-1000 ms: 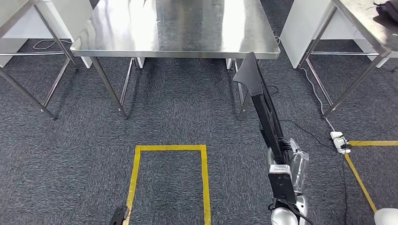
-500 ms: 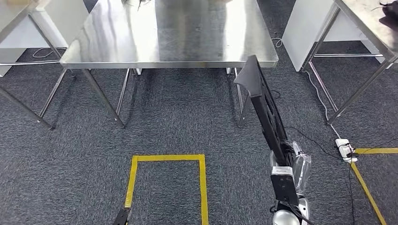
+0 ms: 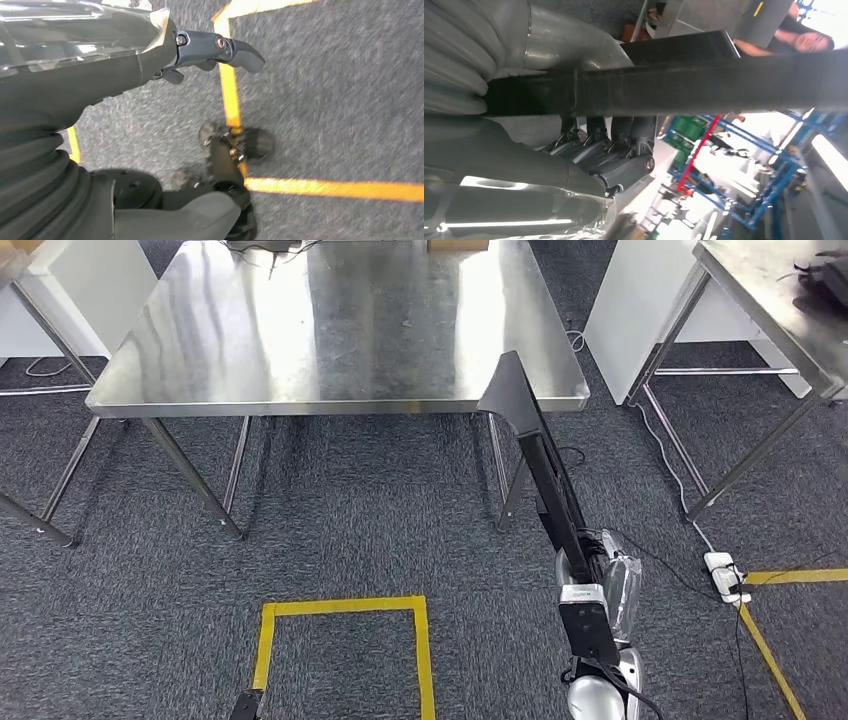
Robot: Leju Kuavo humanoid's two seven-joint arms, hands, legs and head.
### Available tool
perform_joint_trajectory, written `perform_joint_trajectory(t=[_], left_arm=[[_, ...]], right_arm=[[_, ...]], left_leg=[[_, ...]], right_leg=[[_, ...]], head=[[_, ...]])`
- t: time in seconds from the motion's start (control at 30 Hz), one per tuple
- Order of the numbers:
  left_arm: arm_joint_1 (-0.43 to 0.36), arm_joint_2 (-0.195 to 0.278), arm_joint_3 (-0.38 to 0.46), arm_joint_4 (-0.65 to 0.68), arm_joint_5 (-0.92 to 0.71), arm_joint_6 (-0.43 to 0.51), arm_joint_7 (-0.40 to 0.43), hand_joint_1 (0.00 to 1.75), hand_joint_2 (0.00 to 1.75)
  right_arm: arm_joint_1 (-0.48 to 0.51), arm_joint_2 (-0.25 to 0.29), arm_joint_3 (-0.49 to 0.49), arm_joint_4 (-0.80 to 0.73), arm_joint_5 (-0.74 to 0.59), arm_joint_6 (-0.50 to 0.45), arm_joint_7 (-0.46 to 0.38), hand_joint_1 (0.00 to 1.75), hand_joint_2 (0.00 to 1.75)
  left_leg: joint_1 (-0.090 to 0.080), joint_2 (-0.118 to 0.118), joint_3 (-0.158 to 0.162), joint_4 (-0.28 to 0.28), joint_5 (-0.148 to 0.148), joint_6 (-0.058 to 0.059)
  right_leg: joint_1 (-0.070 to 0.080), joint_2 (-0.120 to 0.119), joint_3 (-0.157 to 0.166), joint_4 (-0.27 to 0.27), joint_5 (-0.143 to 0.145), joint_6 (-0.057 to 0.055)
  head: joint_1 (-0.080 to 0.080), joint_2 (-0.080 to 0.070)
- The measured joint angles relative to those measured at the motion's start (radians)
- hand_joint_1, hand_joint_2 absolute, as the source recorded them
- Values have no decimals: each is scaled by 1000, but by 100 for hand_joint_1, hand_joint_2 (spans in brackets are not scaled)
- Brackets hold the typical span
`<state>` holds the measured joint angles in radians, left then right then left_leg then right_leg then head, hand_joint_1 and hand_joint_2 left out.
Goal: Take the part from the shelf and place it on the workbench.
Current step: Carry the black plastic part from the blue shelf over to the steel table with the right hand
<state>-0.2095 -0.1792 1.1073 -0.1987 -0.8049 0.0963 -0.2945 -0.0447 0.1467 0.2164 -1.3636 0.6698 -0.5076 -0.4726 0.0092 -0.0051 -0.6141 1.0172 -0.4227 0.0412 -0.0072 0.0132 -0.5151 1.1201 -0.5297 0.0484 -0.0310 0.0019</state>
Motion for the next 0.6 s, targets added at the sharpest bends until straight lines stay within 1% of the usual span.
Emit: perform_joint_trajectory(t=[0.03, 0.07, 0.1, 0.13, 0.17, 0.2, 0.23, 0.27, 0.3, 0.33, 0.37, 0.4, 0.43, 0.47, 0.5, 0.53, 0.57, 0.6], left_arm=[[0, 1, 1, 0, 0, 0, 0, 0, 175], [0, 1, 1, 0, 0, 1, 0, 0, 175], [1, 1, 2, 0, 0, 1, 0, 0, 175], [2, 1, 2, 0, 0, 1, 1, 0, 175], [3, 1, 3, 0, 0, 1, 2, 0, 175], [3, 1, 3, 0, 0, 1, 2, 0, 175], [4, 0, 3, 0, 0, 1, 2, 0, 175], [3, 0, 3, 0, 0, 1, 3, 0, 175], [3, -1, 3, 1, 0, 1, 3, 0, 175], [2, -1, 3, 1, -1, 1, 4, 0, 175], [2, -2, 3, 1, -1, 2, 6, 0, 175], [2, -2, 3, 1, -1, 2, 7, 0, 175], [2, -1, 3, 1, -1, 3, 8, 0, 175], [1, -1, 3, 1, -1, 4, 8, 0, 175], [0, -1, 3, 1, -1, 5, 9, 0, 175], [0, 0, 3, 1, -1, 6, 10, 0, 175], [0, 0, 3, 1, -2, 6, 10, 0, 175], [1, 0, 4, 1, -2, 7, 10, 0, 175]], right_arm=[[0, 0, 1, 0, 0, 0, 0, 175, 175], [0, 0, 2, 1, 1, 0, 0, 175, 175], [2, -1, 3, 3, 1, 0, 0, 175, 175], [4, -1, 2, 4, 1, -1, 0, 175, 175], [5, -2, 2, 6, 1, -1, 0, 175, 175], [5, -2, 2, 7, 1, -1, 1, 175, 175], [6, -2, 2, 8, 1, -1, 1, 175, 175], [7, -2, 3, 8, 1, -1, 1, 175, 175], [7, -2, 3, 9, 1, -1, 1, 175, 175], [7, -3, 2, 10, 1, -1, 1, 175, 175], [7, -3, 2, 10, 1, -2, 1, 175, 175], [6, -2, 2, 9, 2, -2, 2, 175, 175], [6, -1, 2, 8, 2, -2, 2, 175, 175], [6, 0, 2, 8, 3, -3, 2, 175, 175], [5, 1, 1, 8, 4, -3, 2, 175, 175], [4, 1, 1, 8, 6, -3, 3, 175, 175], [4, 1, 1, 8, 7, -3, 3, 175, 175], [4, 2, 1, 9, 8, -3, 4, 175, 175]], left_leg=[[1, -1, 11, -4, -8, 3], [1, -2, 23, -7, -18, 6], [1, -4, 37, -9, -30, 6], [1, -7, 53, -11, -43, 7], [1, -10, 72, -12, -57, 6], [1, -12, 91, -12, -72, 6], [1, -14, 107, -13, -87, 4], [1, -15, 124, -14, -102, 2], [1, -17, 137, -17, -116, -2], [2, -18, 148, -24, -127, -7], [1, -18, 165, -28, -129, -13], [1, -18, 176, -29, -122, -21], [0, -15, 181, -14, -110, -27], [-1, -13, 175, 22, -95, -31], [0, -11, 149, 72, -87, -34], [2, -9, 115, 129, -92, -36], [3, -8, 75, 180, -116, -39], [6, -7, 35, 215, -154, -45]], right_leg=[[-2, -3, -52, 71, 0, 2], [-2, -4, -105, 135, -16, 0], [-2, -4, -151, 175, -50, -5], [-2, -4, -181, 184, -88, -9], [-2, -4, -198, 164, -116, -11], [-2, -5, -201, 119, -119, -7], [0, -6, -195, 56, -88, 2], [3, -8, -185, -8, -27, 12], [6, -12, -173, -59, 33, 16], [12, -15, -160, -91, 79, 15], [15, -16, -149, -111, 104, 5], [16, -15, -130, -125, 107, -9], [13, -12, -108, -141, 118, -23], [8, -11, -85, -157, 127, -38], [4, -12, -63, -165, 134, -50], [0, -13, -47, -171, 136, -60], [0, -13, -37, -173, 127, -66], [-1, -11, -29, -173, 118, -69]], head=[[2, 0], [3, 0], [3, 0], [3, 0], [4, 0], [4, 0], [5, 0], [5, 0], [5, 0], [5, 0], [5, 0], [6, 0], [6, 0], [4, 0], [1, 0], [-4, -1], [-7, -1], [-11, 0]])
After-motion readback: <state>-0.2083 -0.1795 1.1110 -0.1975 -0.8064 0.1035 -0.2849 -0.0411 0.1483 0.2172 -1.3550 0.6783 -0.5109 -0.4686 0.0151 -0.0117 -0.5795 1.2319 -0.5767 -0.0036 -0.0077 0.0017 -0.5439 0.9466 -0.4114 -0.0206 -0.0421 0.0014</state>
